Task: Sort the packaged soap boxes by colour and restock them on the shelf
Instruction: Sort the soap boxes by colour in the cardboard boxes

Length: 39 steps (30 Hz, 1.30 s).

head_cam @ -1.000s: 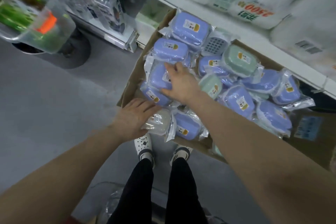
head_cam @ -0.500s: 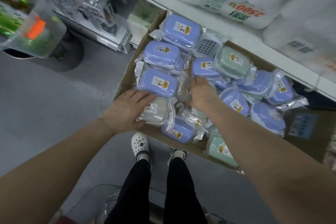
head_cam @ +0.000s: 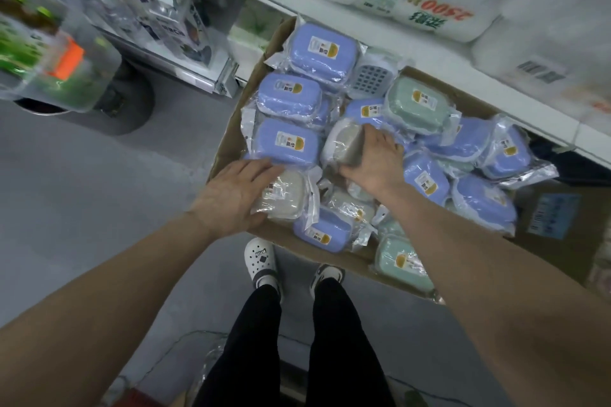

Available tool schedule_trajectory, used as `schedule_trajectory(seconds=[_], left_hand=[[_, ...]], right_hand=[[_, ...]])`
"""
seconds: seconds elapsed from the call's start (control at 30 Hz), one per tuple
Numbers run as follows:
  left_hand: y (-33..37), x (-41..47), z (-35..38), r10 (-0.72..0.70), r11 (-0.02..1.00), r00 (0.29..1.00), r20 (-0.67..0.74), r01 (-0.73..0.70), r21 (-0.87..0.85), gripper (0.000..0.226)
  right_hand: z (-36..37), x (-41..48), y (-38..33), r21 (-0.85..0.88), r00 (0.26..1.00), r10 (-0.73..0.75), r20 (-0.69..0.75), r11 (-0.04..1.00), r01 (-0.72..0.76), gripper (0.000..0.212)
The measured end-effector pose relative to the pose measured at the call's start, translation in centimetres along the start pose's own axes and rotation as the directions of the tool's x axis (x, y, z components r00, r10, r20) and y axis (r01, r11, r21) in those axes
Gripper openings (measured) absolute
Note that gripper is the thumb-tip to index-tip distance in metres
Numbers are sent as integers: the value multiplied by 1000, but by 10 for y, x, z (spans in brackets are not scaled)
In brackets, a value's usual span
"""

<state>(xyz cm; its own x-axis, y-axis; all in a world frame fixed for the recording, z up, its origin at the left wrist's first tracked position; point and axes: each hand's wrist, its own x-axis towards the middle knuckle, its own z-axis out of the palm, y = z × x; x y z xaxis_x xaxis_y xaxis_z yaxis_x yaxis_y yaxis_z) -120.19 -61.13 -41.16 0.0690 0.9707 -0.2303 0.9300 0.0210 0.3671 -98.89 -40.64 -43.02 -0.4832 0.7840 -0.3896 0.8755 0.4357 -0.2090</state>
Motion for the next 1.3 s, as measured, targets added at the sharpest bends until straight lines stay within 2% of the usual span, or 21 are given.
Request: schedule_trajectory(seconds=[0.1, 0.17, 0.23, 0.4, 0.5, 0.7, 0.87, 1.07, 1.3], left_hand=[[15, 1, -24, 1, 1000, 1000, -6, -1, 18, 94], [28, 1, -44, 9, 999, 1000, -20, -8, 37, 93], [42, 1, -65, 30, 998, 999, -41, -27, 57, 91], [81, 6, -117, 60, 993, 997, -53, -54, 100, 88], [106, 13, -140, 111, 983, 992, -67, -100, 156, 87], [179, 39, -174, 204, 951, 977, -58, -183, 251, 89], [279, 69, -181, 300, 910, 950, -87, -258, 326, 87], [430, 107, -153, 368, 902, 918, -148, -314, 298, 85], [588, 146, -96, 446, 882, 887, -121, -413, 229, 85]], right_hand=[[-33, -29, 0, 235, 992, 80, -97, 971, -55, 94], [-60, -53, -3, 338, 979, 68, -190, 941, 1, 91], [-87, -77, -4, 368, 958, 62, -279, 928, 47, 93], [-141, -140, 13, 290, 917, 98, -386, 957, 20, 98], [-163, -179, 37, 275, 909, 161, -384, 960, -54, 99], [-188, -254, 95, 226, 839, 300, -455, 950, -218, 95], [-202, -322, 170, 166, 794, 340, -503, 940, -297, 101], [-218, -403, 288, 52, 760, 346, -550, 923, -382, 91], [-232, -478, 407, 98, 688, 446, -573, 870, -483, 95]])
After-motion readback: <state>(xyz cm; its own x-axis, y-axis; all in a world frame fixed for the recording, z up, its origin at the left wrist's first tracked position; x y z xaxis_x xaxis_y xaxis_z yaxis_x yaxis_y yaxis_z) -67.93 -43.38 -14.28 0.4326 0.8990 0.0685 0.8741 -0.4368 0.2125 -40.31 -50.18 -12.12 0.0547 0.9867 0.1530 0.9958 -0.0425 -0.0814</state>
